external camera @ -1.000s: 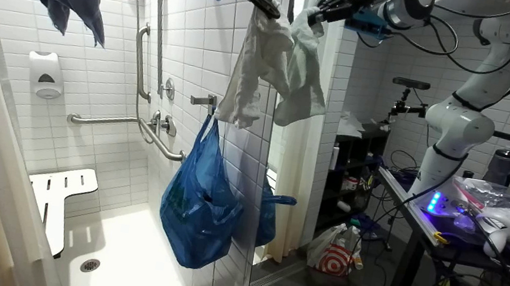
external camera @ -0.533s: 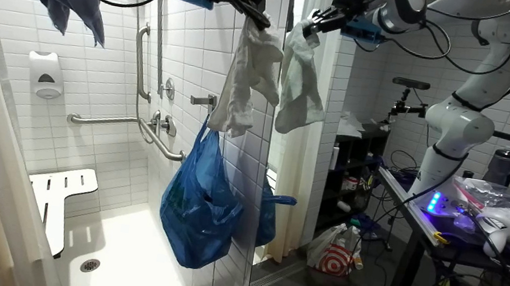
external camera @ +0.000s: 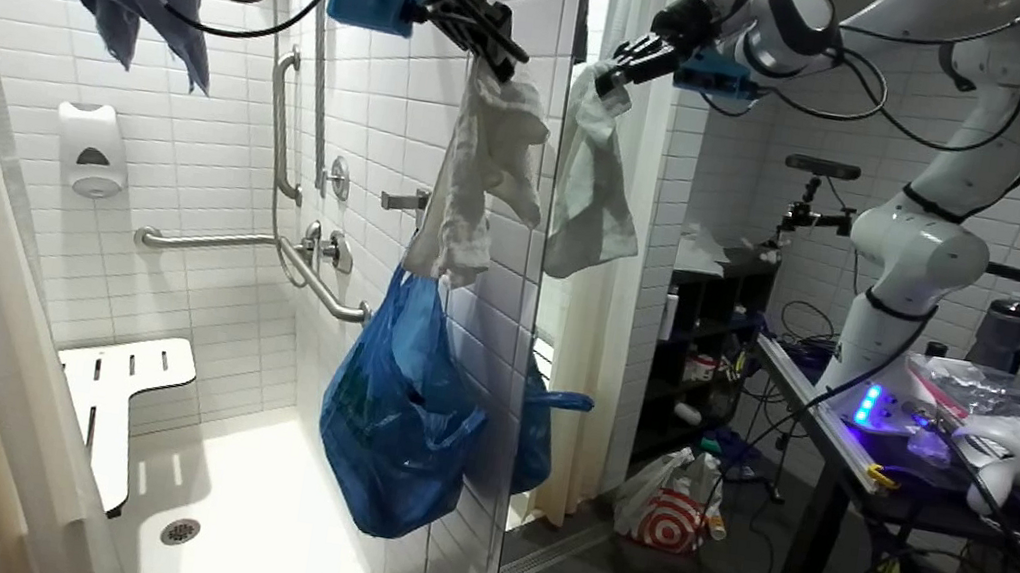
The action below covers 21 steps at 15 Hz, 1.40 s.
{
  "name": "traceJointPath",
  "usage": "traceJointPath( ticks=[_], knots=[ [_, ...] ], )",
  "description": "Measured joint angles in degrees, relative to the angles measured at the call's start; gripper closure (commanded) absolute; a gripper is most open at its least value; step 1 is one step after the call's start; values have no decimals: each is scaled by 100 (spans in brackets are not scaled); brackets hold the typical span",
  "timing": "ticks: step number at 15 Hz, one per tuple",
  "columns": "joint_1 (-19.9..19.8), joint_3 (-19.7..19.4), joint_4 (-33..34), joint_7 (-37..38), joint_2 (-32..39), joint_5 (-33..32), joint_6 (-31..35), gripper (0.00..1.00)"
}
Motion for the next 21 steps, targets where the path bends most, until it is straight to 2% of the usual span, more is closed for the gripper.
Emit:
traceJointPath(
  ticks=[21],
  knots=[
    [-2, 295, 271, 204, 445, -161, -207, 99]
  ],
)
